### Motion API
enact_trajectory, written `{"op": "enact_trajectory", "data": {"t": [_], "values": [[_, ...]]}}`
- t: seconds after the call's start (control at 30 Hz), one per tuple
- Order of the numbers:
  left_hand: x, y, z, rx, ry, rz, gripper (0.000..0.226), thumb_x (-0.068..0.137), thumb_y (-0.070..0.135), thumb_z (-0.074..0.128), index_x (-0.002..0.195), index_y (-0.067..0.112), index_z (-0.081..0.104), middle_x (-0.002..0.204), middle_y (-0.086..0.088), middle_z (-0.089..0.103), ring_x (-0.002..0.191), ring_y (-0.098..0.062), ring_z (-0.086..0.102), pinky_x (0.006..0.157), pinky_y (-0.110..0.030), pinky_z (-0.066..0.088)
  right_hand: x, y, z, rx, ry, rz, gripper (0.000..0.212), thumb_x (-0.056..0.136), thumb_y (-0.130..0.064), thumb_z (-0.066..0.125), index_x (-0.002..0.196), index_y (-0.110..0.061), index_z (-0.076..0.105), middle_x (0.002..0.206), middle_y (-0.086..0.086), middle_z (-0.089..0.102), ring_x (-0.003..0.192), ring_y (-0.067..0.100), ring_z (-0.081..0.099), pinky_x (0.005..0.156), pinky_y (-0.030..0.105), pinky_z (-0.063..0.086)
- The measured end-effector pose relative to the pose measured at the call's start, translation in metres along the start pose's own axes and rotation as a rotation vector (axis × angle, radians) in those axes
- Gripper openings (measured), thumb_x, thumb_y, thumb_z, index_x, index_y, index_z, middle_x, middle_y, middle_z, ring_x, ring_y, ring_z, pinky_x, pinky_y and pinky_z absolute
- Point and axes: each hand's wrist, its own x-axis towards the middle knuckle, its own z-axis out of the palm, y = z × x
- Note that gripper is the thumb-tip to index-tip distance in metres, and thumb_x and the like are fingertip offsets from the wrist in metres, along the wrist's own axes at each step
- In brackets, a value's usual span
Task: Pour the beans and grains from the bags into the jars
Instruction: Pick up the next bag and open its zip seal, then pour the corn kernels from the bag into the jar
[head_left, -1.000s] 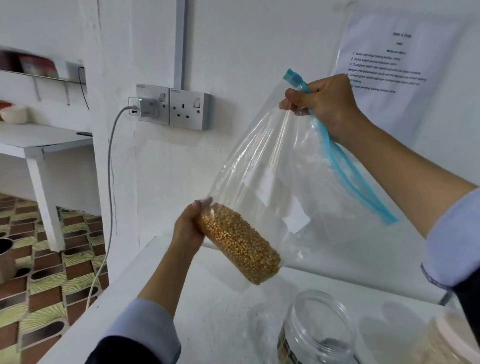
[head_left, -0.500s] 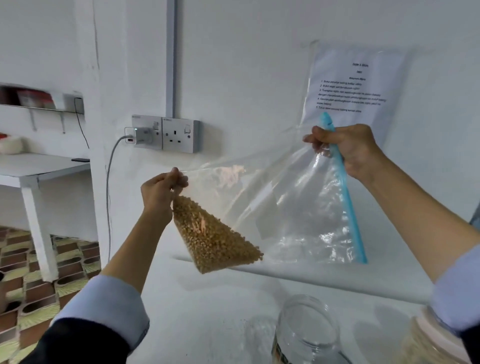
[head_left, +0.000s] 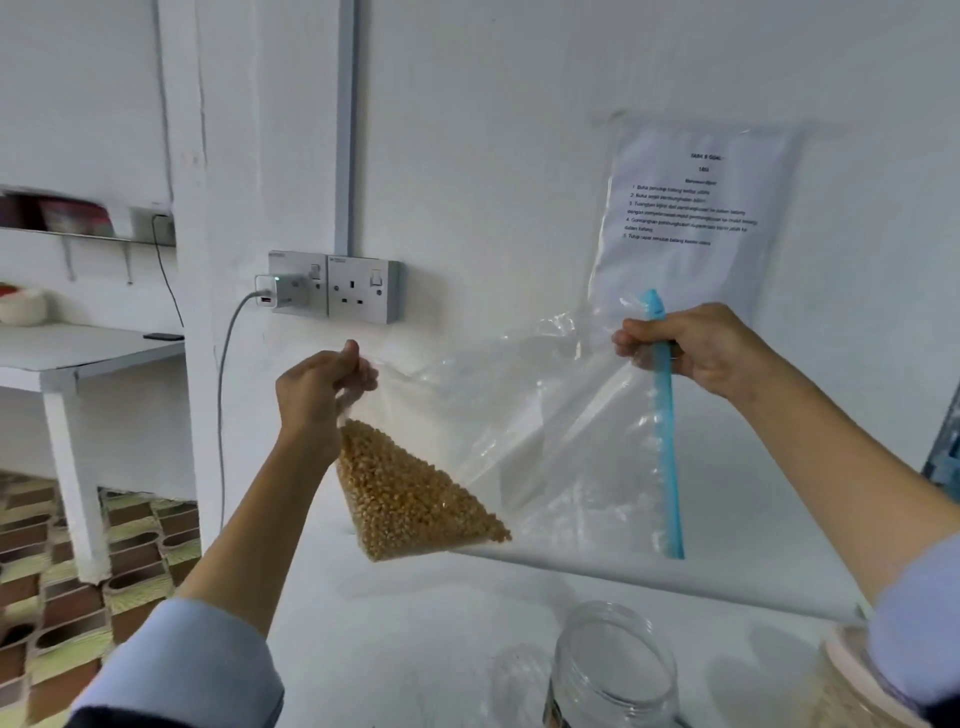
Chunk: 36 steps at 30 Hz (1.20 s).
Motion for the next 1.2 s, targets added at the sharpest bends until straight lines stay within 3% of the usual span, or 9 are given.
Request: {"op": "enact_trajectory", "data": {"t": [0.13,0.23,0.37,0.53,0.67,0.83,0.97,1.1,1.2], "values": [[0.007,0.014,-0.001,0.124,-0.027,0.002,0.024,0.093,0.010,0.058,0.070,0.004,0.062,0.056,0.000,0.066,0.059,-0.012,0.063,0.068,-0.024,0.049,0.000,-0.005,-0.006,0.136,-0.038,0.000,0.007,0.082,-0.007,0.068,0.087,-0.002,0.067,0.077,0.005,0.075,0.073,0.013,0.071,0.066,0.023,0.057],[0.006,0.020,-0.002,0.177,-0.101,-0.020,0.021,0.095,0.011,0.054,0.078,0.005,0.065,0.061,0.002,0.069,0.063,-0.010,0.066,0.072,-0.024,0.048,-0.006,-0.006,-0.009,0.131,-0.021,-0.015,0.009,0.082,-0.009,0.068,0.088,-0.003,0.067,0.079,0.005,0.075,0.075,0.013,0.071,0.073,0.026,0.056],[-0.003,0.028,-0.001,0.211,-0.052,0.069,0.018,0.091,0.014,0.061,0.077,0.005,0.066,0.059,0.002,0.069,0.058,-0.010,0.065,0.064,-0.022,0.051,-0.015,-0.007,-0.011,0.043,0.041,-0.073,0.009,0.081,-0.014,0.071,0.086,-0.006,0.069,0.080,0.002,0.075,0.082,0.016,0.070,0.082,0.030,0.053],[-0.008,0.039,0.010,0.310,0.024,0.236,0.024,0.092,0.016,0.061,0.070,0.007,0.064,0.050,0.004,0.065,0.048,-0.008,0.061,0.057,-0.019,0.054,-0.024,-0.015,-0.001,0.145,0.129,-0.059,0.008,0.081,-0.012,0.072,0.084,-0.006,0.068,0.068,-0.001,0.073,0.073,0.013,0.068,0.078,0.029,0.052],[-0.009,0.048,0.019,0.234,0.122,0.202,0.033,0.099,0.014,0.049,0.067,0.007,0.056,0.043,0.009,0.059,0.041,-0.003,0.054,0.048,-0.015,0.047,-0.037,-0.026,0.001,0.180,0.062,-0.062,0.005,0.082,-0.010,0.071,0.083,-0.006,0.068,0.072,0.001,0.073,0.072,0.013,0.068,0.074,0.026,0.052],[-0.015,0.061,0.021,0.153,0.231,0.230,0.035,0.095,0.014,0.057,0.060,0.008,0.051,0.052,0.001,0.055,0.039,-0.006,0.046,0.044,-0.020,0.039,-0.056,-0.031,0.003,0.101,0.036,-0.142,0.007,0.082,-0.011,0.071,0.081,-0.005,0.069,0.081,0.006,0.073,0.073,0.015,0.068,0.077,0.025,0.056],[-0.027,0.070,0.021,0.106,0.274,0.240,0.037,0.094,0.014,0.059,0.058,0.009,0.051,0.041,0.009,0.054,0.038,-0.007,0.044,0.044,-0.020,0.037,-0.067,-0.022,0.006,-0.011,0.051,-0.203,0.012,0.079,-0.014,0.075,0.079,-0.002,0.071,0.080,0.010,0.072,0.075,0.019,0.068,0.078,0.026,0.058],[-0.037,0.078,0.017,0.072,0.261,0.240,0.036,0.093,0.011,0.059,0.058,0.006,0.053,0.041,0.006,0.055,0.038,-0.008,0.045,0.047,-0.021,0.038,-0.073,-0.017,-0.005,0.019,-0.003,-0.134,0.018,0.080,-0.018,0.073,0.087,-0.002,0.071,0.090,0.011,0.073,0.080,0.021,0.070,0.079,0.029,0.057],[-0.048,0.086,0.018,0.071,0.236,0.251,0.034,0.093,0.011,0.059,0.060,0.005,0.054,0.042,0.006,0.056,0.038,-0.008,0.046,0.048,-0.022,0.040,-0.078,-0.013,-0.013,0.082,-0.055,-0.074,0.024,0.079,-0.016,0.073,0.094,0.003,0.069,0.090,0.012,0.072,0.073,0.019,0.071,0.074,0.026,0.058]]}}
